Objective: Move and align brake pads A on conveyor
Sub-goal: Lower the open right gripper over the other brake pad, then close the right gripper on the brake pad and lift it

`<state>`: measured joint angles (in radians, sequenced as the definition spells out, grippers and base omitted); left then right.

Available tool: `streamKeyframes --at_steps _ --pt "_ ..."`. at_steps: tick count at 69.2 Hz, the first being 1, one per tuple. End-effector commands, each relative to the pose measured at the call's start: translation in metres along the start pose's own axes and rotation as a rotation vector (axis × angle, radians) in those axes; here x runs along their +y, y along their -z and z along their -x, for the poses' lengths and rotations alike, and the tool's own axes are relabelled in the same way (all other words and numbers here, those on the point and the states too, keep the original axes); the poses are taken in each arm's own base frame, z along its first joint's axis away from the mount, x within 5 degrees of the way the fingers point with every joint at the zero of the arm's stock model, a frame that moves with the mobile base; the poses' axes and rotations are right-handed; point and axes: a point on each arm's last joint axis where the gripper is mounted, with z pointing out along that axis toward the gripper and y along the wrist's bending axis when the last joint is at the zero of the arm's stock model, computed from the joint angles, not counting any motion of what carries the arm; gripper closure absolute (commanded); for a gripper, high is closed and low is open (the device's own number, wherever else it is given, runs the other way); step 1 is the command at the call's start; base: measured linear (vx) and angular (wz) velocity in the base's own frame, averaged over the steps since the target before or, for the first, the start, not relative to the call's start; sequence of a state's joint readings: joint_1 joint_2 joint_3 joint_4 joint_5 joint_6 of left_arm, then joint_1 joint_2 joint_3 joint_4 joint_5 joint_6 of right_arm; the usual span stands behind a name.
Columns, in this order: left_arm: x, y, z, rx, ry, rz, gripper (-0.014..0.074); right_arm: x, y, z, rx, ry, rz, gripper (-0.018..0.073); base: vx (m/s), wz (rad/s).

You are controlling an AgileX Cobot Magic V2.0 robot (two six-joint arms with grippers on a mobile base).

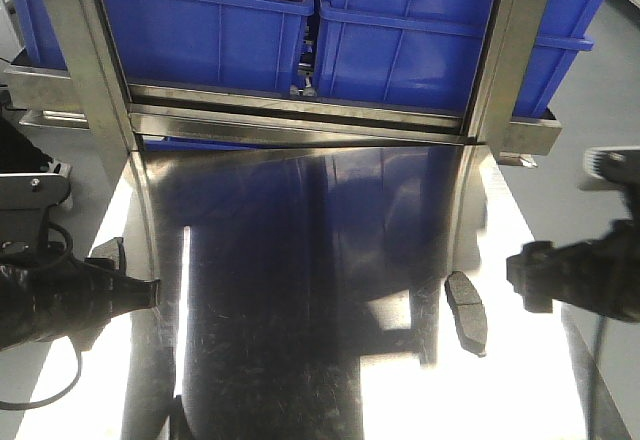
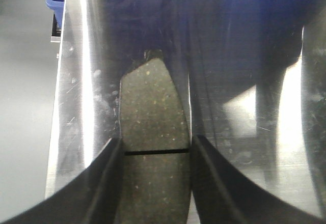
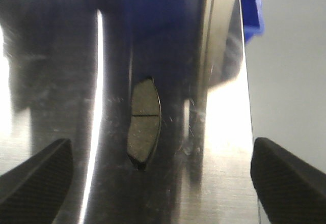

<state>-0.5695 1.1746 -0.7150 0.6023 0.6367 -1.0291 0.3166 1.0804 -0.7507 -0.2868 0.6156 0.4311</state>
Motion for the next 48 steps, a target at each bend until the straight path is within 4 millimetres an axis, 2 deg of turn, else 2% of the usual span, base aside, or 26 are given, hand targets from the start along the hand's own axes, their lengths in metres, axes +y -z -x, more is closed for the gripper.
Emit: streamKeyframes --at_steps 1,12,23,34,48 --pt "-0.002 0.010 0.011 -0.075 -0.009 -0.041 0.0430 0.005 -0.014 0.027 0.027 0.007 -0.024 -0.0094 0.00 0.00" --pt "-0.002 0.010 0.011 -0.075 -0.009 -0.041 0.0430 0.015 -0.055 0.048 0.175 0.038 -0.060 -0.0073 0.00 0.00" --pt "-0.002 0.010 0.011 -0.075 -0.009 -0.041 0.0430 0.026 -0.094 0.057 0.290 0.070 -0.048 -0.0040 0.00 0.00" --pt "-0.002 0.010 0.011 -0.075 -0.009 -0.041 0.0430 0.030 -0.131 0.053 0.396 0.066 -0.078 -0.0020 0.00 0.00" --pt "-0.002 0.010 0.011 -0.075 -0.009 -0.041 0.0430 0.033 -0.155 0.042 0.464 0.056 -0.078 -0.0020 0.00 0.00"
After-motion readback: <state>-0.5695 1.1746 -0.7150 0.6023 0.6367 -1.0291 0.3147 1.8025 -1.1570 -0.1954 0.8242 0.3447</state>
